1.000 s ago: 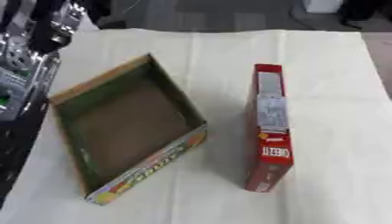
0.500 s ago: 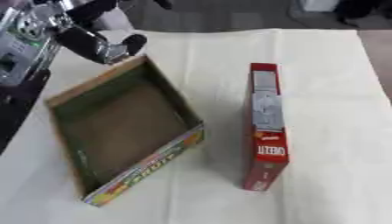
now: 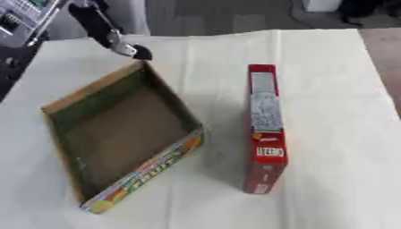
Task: Pick up objects on the table and place them in the box.
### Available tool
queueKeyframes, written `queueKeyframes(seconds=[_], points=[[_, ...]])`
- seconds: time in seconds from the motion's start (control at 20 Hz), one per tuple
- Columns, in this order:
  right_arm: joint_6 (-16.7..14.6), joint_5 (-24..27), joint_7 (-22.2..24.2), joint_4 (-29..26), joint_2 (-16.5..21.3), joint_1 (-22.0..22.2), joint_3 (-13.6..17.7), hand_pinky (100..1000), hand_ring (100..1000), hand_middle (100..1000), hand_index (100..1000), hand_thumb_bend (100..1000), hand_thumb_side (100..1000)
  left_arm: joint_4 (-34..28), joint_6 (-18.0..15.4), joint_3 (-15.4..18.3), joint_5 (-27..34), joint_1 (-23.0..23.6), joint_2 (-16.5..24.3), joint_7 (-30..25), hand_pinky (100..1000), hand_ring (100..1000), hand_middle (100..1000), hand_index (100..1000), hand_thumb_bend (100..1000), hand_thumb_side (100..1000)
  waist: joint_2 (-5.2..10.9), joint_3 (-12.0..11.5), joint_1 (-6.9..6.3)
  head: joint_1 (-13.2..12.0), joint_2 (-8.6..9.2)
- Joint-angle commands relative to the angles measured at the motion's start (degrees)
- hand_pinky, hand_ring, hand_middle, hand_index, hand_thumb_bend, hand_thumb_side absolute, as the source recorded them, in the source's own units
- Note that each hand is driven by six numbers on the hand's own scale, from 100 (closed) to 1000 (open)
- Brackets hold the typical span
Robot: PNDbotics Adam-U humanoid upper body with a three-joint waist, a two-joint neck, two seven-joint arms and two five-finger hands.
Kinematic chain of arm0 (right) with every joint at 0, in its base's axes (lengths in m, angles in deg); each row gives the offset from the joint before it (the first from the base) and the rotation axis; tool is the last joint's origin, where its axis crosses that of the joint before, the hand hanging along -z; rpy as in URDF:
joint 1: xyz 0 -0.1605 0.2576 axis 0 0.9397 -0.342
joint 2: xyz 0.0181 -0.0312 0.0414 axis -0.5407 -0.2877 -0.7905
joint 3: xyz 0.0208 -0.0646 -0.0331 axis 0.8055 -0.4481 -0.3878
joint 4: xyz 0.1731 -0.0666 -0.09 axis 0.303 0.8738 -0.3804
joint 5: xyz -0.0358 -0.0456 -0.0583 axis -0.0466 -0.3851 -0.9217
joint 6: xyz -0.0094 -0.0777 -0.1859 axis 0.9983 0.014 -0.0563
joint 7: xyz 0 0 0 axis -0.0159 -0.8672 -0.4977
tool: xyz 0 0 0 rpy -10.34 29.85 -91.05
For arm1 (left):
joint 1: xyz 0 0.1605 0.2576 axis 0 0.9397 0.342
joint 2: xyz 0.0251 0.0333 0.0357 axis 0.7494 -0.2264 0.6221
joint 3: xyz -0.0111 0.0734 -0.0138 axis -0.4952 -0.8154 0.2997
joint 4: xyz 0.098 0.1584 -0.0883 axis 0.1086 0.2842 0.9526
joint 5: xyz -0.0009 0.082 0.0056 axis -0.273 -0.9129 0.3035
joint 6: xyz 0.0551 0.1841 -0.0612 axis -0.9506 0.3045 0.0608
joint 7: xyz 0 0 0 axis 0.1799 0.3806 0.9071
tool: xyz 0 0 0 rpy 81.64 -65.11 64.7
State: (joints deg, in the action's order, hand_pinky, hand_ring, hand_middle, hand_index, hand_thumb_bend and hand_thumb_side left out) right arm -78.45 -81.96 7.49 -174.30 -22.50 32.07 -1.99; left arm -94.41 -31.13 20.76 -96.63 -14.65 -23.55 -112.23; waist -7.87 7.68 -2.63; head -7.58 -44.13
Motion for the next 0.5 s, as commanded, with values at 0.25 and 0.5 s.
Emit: queueKeyframes(seconds=[0.25, 0.5], points=[[0.2, 0.1, 0.4, -0.8, 1.2, -0.2, -0.1, 524, 746, 794, 825, 100, 618, 3.4, -17.6, -1.0, -2.8, -4.6, -0.9, -10.8, 902, 905, 967, 980, 526, 100, 1.10, 0.5, -0.35, -0.2, 0.01], [0.2, 0.2, 0.7, -0.8, 1.2, -0.2, -0.3, 524, 746, 794, 826, 100, 617, 6.0, -18.9, -3.3, -4.6, -7.2, -2.8, -11.8, 899, 903, 966, 979, 530, 100, 1.10, 1.5, -0.76, -0.3, 0.01]])
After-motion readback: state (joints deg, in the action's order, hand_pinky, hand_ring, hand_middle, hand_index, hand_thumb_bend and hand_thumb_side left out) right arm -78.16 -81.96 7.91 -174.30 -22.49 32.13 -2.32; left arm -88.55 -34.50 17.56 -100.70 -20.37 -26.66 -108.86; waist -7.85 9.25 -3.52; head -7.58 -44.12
